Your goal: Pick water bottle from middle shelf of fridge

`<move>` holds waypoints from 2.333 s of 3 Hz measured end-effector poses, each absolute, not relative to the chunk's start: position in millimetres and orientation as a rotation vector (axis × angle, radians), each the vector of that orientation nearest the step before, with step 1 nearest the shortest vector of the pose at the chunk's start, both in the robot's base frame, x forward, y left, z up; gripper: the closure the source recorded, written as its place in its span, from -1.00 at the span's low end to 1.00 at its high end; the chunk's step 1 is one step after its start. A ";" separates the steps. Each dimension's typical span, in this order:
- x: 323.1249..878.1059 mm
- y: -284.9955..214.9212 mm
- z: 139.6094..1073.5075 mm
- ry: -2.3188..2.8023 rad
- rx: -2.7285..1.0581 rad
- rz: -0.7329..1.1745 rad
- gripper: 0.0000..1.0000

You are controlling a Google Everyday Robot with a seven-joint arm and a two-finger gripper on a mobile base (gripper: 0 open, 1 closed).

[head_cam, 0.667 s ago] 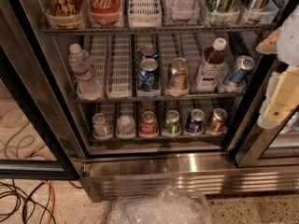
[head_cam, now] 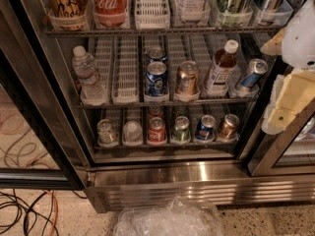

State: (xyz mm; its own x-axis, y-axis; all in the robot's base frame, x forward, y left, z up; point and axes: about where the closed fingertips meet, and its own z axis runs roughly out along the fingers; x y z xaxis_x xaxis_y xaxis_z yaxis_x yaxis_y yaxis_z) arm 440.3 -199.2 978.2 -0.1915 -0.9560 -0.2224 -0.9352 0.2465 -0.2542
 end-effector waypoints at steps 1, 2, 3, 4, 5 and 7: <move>433.7 -162.6 973.9 2.135 -1.672 0.012 -1.00; 428.7 -119.7 964.4 2.063 -1.563 0.190 -1.00; 416.0 -94.9 954.9 2.036 -1.452 0.375 -1.00; 411.8 -84.6 961.6 2.018 -1.429 0.432 -1.00; 411.8 -84.6 961.6 2.017 -1.429 0.432 -1.00; 420.5 -27.9 933.7 1.969 -1.269 0.527 -1.00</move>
Offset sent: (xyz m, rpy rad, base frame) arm -0.0175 0.1302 -0.0233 0.5307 -0.0299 -0.0088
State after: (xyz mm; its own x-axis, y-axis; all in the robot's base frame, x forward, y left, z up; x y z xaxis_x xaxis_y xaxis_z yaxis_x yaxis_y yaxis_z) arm 420.5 -27.9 933.7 -0.2524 -0.6048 -0.7553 -0.9014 0.4308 -0.0437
